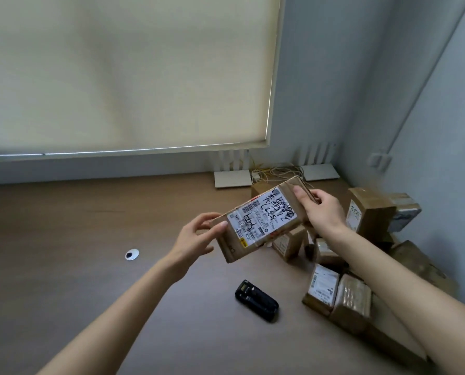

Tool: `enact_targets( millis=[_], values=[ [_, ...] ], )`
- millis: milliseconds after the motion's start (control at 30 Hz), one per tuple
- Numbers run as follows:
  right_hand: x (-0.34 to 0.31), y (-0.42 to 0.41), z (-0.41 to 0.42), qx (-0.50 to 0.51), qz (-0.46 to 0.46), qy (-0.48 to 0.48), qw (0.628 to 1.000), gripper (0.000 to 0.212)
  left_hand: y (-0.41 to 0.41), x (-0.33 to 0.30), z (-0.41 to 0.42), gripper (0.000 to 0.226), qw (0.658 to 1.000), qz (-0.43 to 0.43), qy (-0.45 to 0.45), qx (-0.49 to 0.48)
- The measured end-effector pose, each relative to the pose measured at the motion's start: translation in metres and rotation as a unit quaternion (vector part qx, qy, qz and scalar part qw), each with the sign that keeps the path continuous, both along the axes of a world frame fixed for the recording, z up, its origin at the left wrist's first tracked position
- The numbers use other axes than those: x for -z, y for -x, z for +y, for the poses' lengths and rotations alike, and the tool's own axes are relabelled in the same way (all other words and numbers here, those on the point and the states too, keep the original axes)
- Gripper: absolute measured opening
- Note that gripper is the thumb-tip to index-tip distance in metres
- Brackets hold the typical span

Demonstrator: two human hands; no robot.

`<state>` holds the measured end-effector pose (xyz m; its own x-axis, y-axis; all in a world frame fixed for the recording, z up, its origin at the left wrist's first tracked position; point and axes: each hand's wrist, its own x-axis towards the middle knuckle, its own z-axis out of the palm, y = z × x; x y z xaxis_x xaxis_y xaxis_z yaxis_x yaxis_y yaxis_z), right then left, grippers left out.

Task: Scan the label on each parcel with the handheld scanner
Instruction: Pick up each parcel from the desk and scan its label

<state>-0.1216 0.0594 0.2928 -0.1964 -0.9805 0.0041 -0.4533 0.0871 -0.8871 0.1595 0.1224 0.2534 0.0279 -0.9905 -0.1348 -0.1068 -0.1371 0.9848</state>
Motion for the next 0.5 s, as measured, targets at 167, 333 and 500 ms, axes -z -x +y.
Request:
enact_targets(
  millis=[167,333,500],
  values=[
    [-0.004,-0.042,0.026,0.034,-0.067,-0.018,0.997,0.059,-0.028,-0.013,0.032,0.074,0.992,0.099,0.008,-0.077],
    [-0.007,-0.068,0.048,0.025,-0.026,-0.014,0.999,0.054,-0.050,-0.020,0.056,0.037,0.984,0.101,0.035,-0.140],
    [-0.009,-0.077,0.060,-0.007,0.049,0.004,0.999,0.049,-0.065,-0.024,0.071,0.049,0.985,0.075,0.042,-0.151]
  ],
)
